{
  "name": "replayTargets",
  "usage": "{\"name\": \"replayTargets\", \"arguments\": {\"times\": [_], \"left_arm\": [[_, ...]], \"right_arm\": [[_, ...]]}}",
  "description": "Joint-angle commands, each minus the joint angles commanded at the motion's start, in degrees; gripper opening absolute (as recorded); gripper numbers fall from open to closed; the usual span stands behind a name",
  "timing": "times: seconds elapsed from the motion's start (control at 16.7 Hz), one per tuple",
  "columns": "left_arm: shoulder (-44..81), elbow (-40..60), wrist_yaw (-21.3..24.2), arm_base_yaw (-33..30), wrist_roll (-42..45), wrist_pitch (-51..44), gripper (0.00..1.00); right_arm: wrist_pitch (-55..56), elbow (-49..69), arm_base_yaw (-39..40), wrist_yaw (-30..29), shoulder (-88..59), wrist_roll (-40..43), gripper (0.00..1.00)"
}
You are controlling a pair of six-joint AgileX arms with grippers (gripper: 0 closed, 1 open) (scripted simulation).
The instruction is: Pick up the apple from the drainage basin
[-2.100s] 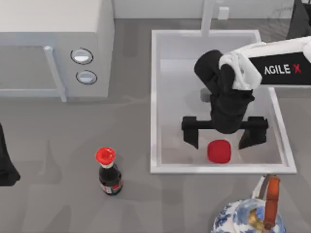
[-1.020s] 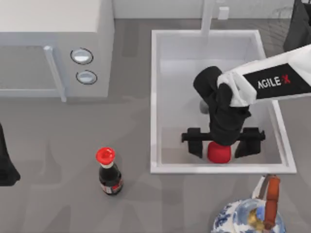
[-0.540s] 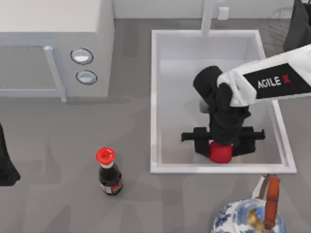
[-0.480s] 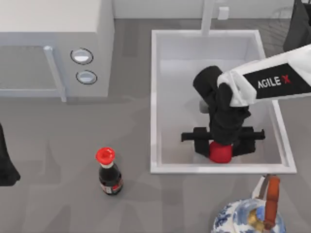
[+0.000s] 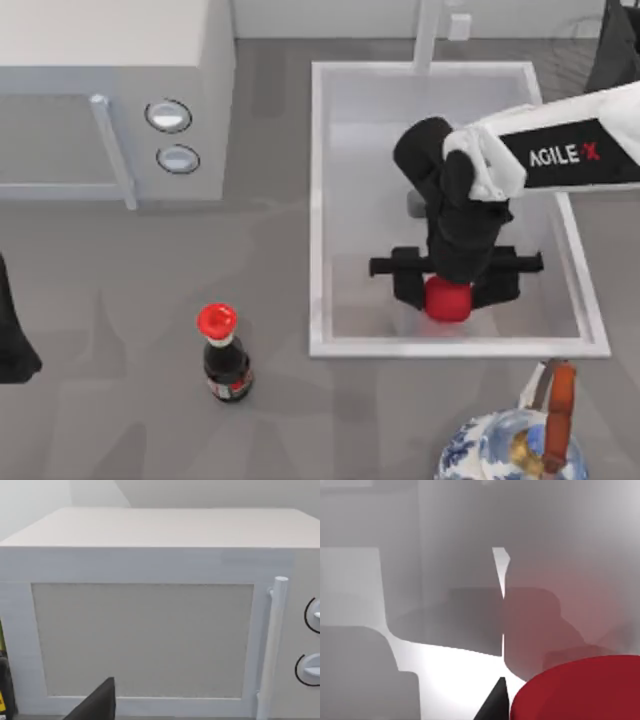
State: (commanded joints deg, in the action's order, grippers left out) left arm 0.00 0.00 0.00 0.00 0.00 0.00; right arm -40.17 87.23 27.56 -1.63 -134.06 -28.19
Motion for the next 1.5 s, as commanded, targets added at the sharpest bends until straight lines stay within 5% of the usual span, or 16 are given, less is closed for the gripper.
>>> {"name": "replayTargets", "arguments": {"times": [0.72,1.2,1.5], "left_arm": [[0.0,0.0,0.0,0.0,0.0,0.0,1.00],[0.0,0.0,0.0,0.0,0.0,0.0,1.00],[0.0,0.0,0.0,0.0,0.0,0.0,1.00]], "right_arm": [[-44.5,32.3,-0.3,0.1,10.8,0.4,0.00],[-46.8,33.8,-0.8,0.2,12.7,1.0,0.00],[-44.2,21.3,-9.0,0.6,22.5,9.2,0.00]]}}
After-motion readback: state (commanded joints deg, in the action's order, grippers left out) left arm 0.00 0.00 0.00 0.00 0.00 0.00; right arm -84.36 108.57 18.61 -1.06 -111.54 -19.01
